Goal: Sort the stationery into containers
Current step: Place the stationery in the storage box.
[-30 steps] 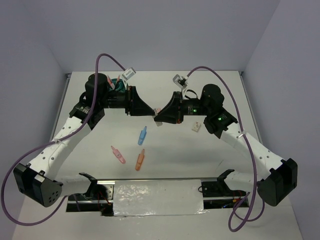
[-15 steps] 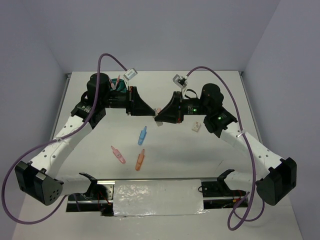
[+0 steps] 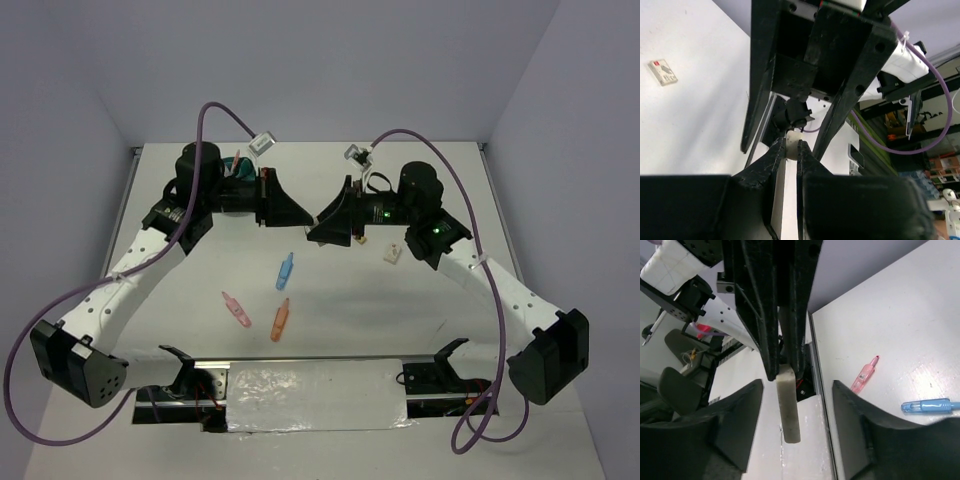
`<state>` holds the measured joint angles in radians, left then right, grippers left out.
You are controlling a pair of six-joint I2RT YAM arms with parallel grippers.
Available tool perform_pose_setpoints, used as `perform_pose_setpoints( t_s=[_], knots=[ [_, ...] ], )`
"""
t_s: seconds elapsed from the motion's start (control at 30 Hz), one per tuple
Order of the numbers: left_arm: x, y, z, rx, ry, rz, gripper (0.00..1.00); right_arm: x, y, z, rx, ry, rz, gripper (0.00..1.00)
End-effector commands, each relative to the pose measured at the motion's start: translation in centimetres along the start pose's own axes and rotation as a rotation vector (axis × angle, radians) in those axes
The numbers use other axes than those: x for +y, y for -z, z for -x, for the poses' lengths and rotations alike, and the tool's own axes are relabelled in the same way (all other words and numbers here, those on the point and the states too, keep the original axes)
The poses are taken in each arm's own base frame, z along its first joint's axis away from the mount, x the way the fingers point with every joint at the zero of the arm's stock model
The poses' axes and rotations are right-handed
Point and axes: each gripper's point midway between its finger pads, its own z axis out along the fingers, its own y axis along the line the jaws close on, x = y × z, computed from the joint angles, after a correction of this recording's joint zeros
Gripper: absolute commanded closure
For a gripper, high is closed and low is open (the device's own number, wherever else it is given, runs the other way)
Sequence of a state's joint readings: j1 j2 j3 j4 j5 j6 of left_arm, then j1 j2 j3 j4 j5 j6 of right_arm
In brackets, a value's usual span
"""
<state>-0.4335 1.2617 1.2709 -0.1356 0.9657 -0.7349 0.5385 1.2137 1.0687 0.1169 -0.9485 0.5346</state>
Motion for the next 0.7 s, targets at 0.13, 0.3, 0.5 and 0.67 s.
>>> perform_pose_setpoints(
  t_s=[0.13,0.3,0.5,0.67],
  knots=[
    [-1.5,0.7,4.2,-0.117,-0.138,0.071,1.0,-2.1,0.7,1.2,-0.042,0.023,-0.088,0.22],
    [3.9,3.8,7.2,-0.209,-0.088,0.355,1.0,-7.3,4.4,0.6,-0.094,-0.027,-0.296,0.19],
    [14.0,12.7,12.4,-0.382,-0.052,0.919,1.0,-8.5,9.4,0.1,-0.161,-0.012,-0.433,0.16],
    [20.5,18.5,15.6,-0.461,0.024,1.174,1.0,-6.9,10.2,-1.1,-0.114,0.022,-0.445,0.16]
  ],
)
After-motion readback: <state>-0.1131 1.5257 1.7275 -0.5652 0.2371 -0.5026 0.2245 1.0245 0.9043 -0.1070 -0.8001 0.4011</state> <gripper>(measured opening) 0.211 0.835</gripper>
